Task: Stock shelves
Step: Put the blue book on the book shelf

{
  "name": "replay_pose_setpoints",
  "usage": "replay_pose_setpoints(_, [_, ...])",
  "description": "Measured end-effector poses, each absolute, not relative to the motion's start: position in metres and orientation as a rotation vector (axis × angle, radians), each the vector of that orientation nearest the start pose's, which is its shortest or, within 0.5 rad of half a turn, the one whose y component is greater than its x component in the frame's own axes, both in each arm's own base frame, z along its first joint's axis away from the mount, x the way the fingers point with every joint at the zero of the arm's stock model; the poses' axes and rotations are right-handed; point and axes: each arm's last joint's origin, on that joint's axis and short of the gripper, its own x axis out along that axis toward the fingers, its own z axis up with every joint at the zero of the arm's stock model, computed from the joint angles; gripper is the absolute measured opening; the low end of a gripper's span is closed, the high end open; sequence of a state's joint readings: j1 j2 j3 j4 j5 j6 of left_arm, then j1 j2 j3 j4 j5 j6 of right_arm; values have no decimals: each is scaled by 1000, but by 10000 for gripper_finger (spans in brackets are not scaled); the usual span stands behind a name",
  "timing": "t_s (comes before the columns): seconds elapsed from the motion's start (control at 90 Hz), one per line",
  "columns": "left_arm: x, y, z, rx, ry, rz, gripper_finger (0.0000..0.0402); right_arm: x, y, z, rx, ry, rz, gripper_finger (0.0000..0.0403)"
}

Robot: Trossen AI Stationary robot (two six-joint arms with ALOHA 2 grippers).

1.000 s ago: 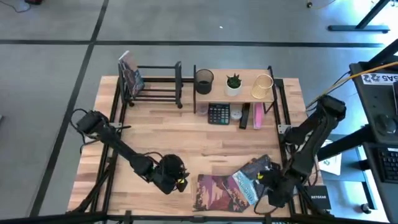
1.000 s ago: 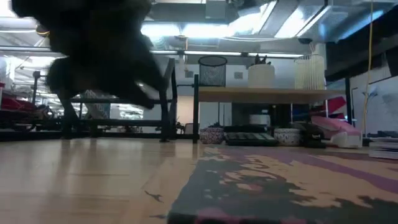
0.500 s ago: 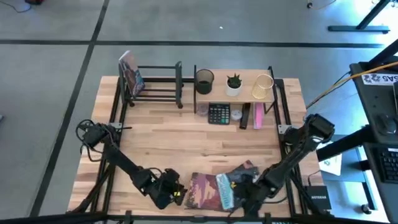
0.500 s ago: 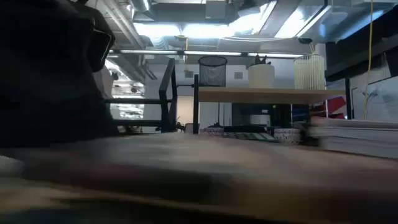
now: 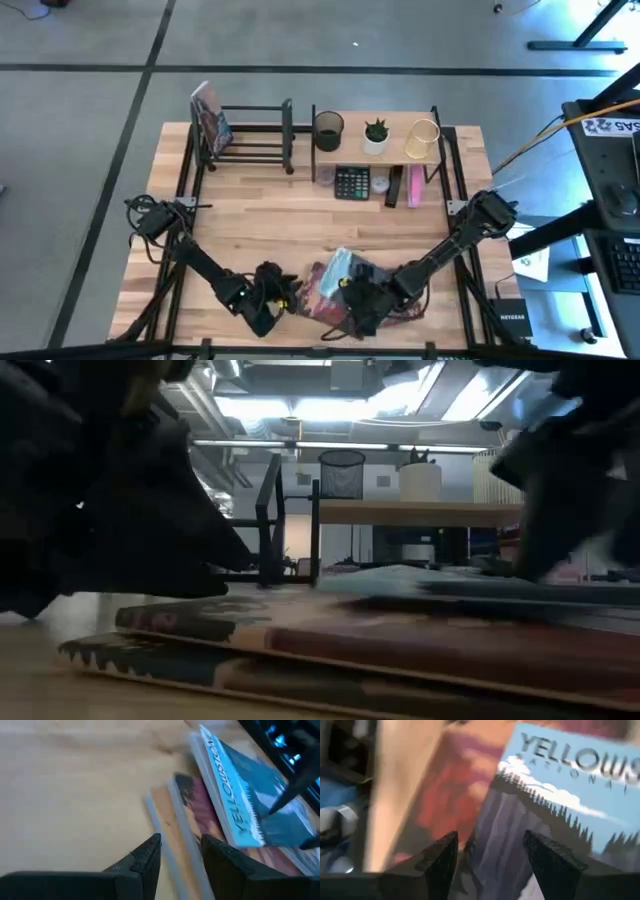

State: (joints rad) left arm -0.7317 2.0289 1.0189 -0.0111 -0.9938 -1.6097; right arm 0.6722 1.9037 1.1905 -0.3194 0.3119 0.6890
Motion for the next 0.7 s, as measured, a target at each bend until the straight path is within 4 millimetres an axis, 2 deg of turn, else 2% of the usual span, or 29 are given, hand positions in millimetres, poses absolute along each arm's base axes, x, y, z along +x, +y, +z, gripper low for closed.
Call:
replay_pose_setpoints(0.144, [285, -219, 92, -728, 305, 670, 123, 293, 242, 194, 104, 950, 28, 218])
replay_pose_setpoints(0.244, [283, -218, 91, -715, 322, 675, 123, 267, 252, 218, 93, 1062, 13, 218])
replay_pose_setpoints(0.322, [283, -218, 90, -712, 336, 671, 123, 242, 252, 228, 188, 1260, -61, 218])
replay_pose_setpoints(0.433, [283, -220, 90, -697, 364, 653, 123, 204, 253, 217, 225, 1480, -279, 218])
replay_pose_setpoints(0.567, [280, -223, 90, -702, 382, 636, 123, 171, 253, 194, 308, 1673, -448, 218])
replay_pose_setpoints(0.7, [277, -229, 90, -682, 430, 596, 123, 144, 250, 166, 370, 1721, -622, 218])
